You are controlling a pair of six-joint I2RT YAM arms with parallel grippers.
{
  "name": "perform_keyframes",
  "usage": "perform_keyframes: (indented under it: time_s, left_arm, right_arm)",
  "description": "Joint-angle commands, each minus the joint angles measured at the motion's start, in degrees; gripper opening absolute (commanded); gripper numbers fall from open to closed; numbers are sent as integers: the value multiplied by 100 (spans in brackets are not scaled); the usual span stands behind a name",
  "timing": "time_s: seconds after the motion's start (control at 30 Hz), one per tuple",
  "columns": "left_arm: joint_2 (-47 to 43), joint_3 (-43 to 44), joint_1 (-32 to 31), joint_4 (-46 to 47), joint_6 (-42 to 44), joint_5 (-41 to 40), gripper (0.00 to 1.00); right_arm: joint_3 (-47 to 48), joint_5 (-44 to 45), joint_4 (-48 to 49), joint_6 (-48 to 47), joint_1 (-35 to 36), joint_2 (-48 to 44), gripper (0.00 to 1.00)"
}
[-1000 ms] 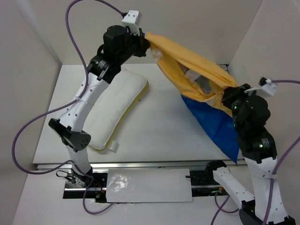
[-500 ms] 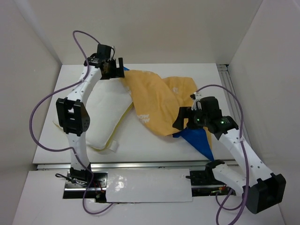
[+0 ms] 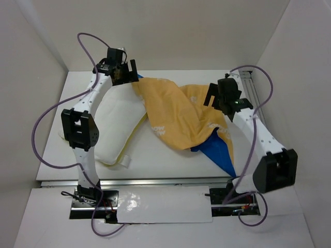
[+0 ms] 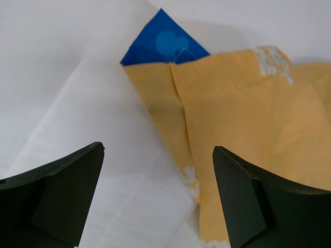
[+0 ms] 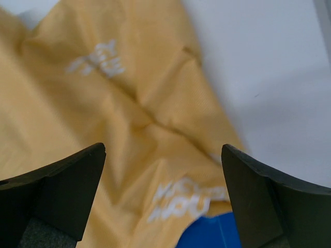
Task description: Put the pillow into the pillowcase
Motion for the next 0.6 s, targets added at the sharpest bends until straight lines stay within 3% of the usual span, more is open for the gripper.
perform_keyframes:
  time_s: [0.0,0.27,0.33,0.47,0.53,0.57]
  left_arm:
    - [536,616,13,-42,-201,-276,99]
    - [1415,1189,13,71,-254,-138,99]
    - [1521,1189,13,194,-254,39,92]
    - [1583,979,-40,580,-70,566,38]
    - [1583,864,-40,870,150,1189,16]
    - [1583,864,-40,871,203,1382,0]
  right_arm:
    - [648,604,486,-180,-341,949,100]
    - [1176,-580,1857,-1112,-859,2701,100]
    - [1404,-855,1946,-1191,-1009,3226,100]
    - [1668,-1295,2173,-1472,-1009,3958,100]
    - [1669,-1576,2323,-1473,-1009,4204,100]
    - [1669,-1768,2480,-1473,-1009,4205,76]
